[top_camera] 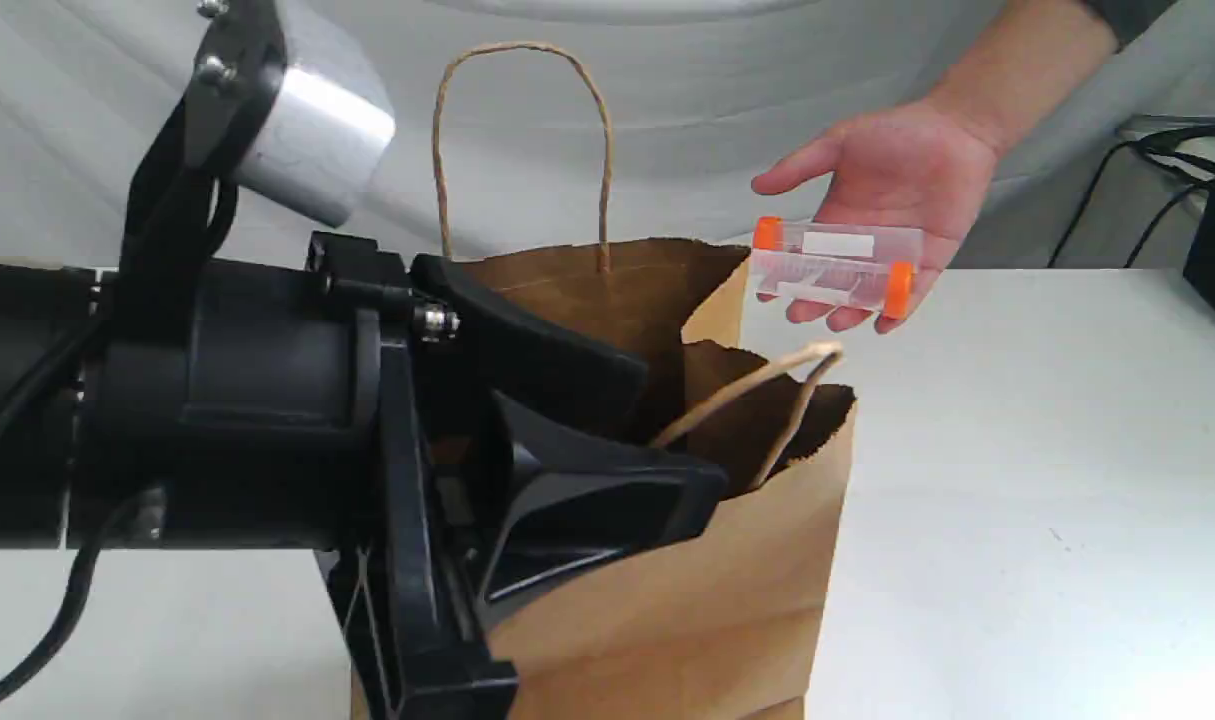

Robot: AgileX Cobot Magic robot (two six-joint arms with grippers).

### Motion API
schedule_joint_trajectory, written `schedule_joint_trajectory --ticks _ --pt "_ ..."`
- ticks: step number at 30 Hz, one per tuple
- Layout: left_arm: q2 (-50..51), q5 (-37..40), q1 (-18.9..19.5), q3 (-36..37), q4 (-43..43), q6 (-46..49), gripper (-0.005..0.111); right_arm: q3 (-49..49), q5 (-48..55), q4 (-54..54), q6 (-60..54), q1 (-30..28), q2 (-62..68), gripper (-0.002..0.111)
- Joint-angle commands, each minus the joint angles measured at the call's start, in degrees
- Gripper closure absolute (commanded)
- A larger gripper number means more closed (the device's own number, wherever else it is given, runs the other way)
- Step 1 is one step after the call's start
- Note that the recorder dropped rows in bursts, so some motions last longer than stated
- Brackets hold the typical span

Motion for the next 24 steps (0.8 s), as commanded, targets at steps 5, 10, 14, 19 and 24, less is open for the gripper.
schedule_joint_trajectory --ticks 5,10,14,19,24 --pt "0.3 -2.8 -0.3 -0.4 -2.1 1.3 0.107 0.2 0.0 -0.2 -0.1 -0.3 -0.3 0.108" --pt "0.3 -3.2 -0.3 -0.4 -2.1 1.0 0.107 0.2 -6.1 1.7 0.6 -0.3 -0.3 0.108" --pt "0.3 -1.5 -0.3 -0.4 -2.1 1.0 0.107 -0.9 -5.9 6.2 1.2 -0.2 -0.3 0.108" --pt "0.3 0.1 -0.3 -0.4 -2.1 1.0 0.107 -9.4 -2.3 3.3 1.1 -0.2 -0.3 0.108" --pt "0.3 0.1 -0.3 -0.4 -1.7 1.0 0.107 -23.3 1.7 -3.8 0.8 -0.2 7.4 0.108"
